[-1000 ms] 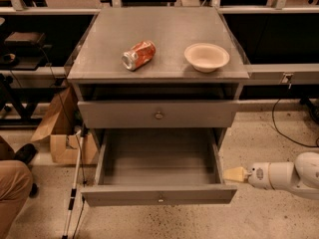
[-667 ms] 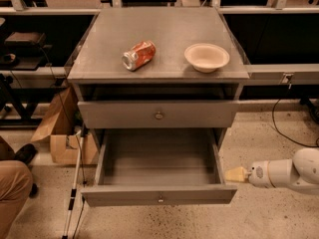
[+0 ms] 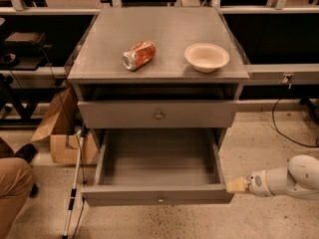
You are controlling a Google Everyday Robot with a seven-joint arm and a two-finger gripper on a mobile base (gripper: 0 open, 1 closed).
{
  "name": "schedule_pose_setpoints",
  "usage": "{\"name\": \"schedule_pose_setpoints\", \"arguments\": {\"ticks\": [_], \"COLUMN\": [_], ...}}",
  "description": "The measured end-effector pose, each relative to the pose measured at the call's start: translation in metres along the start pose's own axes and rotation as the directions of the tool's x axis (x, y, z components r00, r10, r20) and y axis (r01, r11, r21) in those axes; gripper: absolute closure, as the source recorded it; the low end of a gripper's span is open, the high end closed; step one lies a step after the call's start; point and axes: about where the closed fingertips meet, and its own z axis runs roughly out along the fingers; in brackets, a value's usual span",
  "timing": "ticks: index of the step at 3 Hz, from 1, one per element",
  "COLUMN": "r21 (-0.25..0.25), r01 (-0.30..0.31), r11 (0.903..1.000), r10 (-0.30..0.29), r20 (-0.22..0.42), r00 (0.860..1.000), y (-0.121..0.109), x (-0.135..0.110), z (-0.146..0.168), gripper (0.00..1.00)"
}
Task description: Close middle drawer
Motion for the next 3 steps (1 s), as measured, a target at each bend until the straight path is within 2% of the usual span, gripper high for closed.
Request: {"name": "schedule_pose_setpoints", "arguments": {"ticks": [1,3], "r21": [0.0,0.038], "r01": [-0.001,-0.093], "r11": [1.0,0.9949], "r10": [0.001,0.093], "r20": [0.0,0.016], "r00": [1.0,0.996], "y": [0.0,-0.033], "x": [0.0,0.017], "z": [0.0,-0.016], "gripper": [1.0,1.0]}}
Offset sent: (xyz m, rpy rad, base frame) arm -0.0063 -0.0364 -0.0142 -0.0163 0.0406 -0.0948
